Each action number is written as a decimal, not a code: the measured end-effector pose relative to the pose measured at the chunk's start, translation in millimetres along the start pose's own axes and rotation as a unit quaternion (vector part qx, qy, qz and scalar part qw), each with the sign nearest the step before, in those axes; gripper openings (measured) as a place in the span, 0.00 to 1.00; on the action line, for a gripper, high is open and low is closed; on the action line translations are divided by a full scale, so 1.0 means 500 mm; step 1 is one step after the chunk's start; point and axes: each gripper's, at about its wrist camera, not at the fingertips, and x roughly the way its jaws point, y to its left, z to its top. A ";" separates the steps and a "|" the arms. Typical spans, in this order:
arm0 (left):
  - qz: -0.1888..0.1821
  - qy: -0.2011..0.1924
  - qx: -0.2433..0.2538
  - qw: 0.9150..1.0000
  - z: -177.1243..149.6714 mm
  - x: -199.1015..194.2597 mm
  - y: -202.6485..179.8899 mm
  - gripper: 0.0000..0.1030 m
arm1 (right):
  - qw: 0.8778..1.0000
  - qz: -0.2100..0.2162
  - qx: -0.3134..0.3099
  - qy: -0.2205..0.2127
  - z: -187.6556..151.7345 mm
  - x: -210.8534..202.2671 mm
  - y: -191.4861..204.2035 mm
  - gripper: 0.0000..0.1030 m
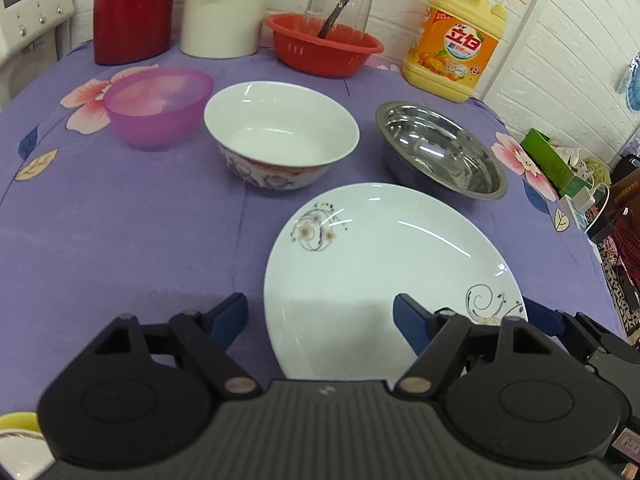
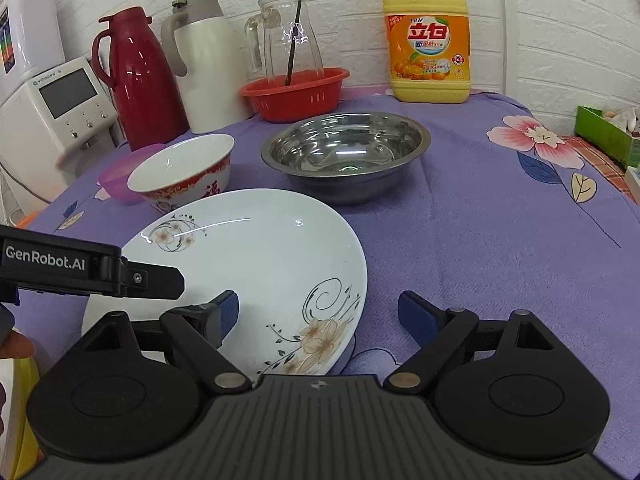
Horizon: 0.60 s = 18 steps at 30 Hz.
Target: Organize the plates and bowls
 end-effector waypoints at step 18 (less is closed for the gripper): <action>0.040 -0.014 0.048 0.998 -0.008 0.022 -0.035 0.69 | 0.999 -0.007 -0.037 0.006 -0.009 0.009 0.025 1.00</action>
